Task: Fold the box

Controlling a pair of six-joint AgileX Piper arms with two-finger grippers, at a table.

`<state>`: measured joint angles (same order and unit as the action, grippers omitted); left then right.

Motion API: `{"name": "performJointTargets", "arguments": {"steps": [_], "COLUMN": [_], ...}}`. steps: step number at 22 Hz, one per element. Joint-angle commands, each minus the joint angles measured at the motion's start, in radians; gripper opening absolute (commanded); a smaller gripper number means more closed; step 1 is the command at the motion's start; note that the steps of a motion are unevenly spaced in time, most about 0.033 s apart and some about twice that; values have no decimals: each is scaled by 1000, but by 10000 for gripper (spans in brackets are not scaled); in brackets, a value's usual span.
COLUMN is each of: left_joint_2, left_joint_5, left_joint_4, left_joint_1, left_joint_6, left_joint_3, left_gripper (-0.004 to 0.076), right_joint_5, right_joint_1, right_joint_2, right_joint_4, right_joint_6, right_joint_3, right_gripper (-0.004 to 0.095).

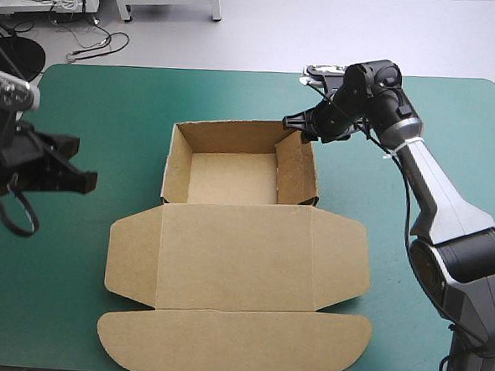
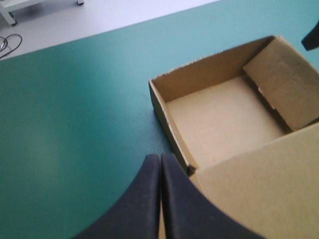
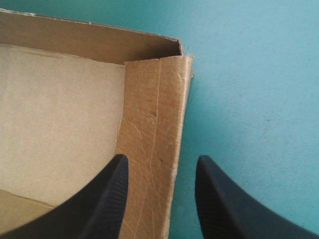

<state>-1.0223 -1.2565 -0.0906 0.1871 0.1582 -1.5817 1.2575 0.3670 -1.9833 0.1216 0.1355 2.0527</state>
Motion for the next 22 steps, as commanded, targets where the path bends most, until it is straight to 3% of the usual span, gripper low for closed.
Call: {"name": "performJointTargets", "arguments": {"steps": [1, 10, 14, 19, 22], "left_joint_2": [125, 378, 492, 548, 548], "left_joint_5": [58, 119, 165, 189, 210], "left_joint_4": [8, 8, 0, 17, 56], "left_joint_1": [2, 2, 2, 2, 2], "left_joint_6": [0, 0, -15, -18, -18], "left_joint_3": [125, 520, 742, 854, 854], "left_gripper": [-10, -9, -10, -10, -10], "right_joint_5": [-6, -6, -6, -6, -6], "right_joint_1": [-5, -11, -13, -60, -191], "right_joint_2": [17, -68, -77, -42, 33], "right_joint_4": [25, 88, 101, 100, 89], "right_joint_6": [1, 0, -27, -28, -40], "right_joint_3": [25, 22, 7, 7, 7], "right_gripper": [394, 346, -6, -20, -20]}}
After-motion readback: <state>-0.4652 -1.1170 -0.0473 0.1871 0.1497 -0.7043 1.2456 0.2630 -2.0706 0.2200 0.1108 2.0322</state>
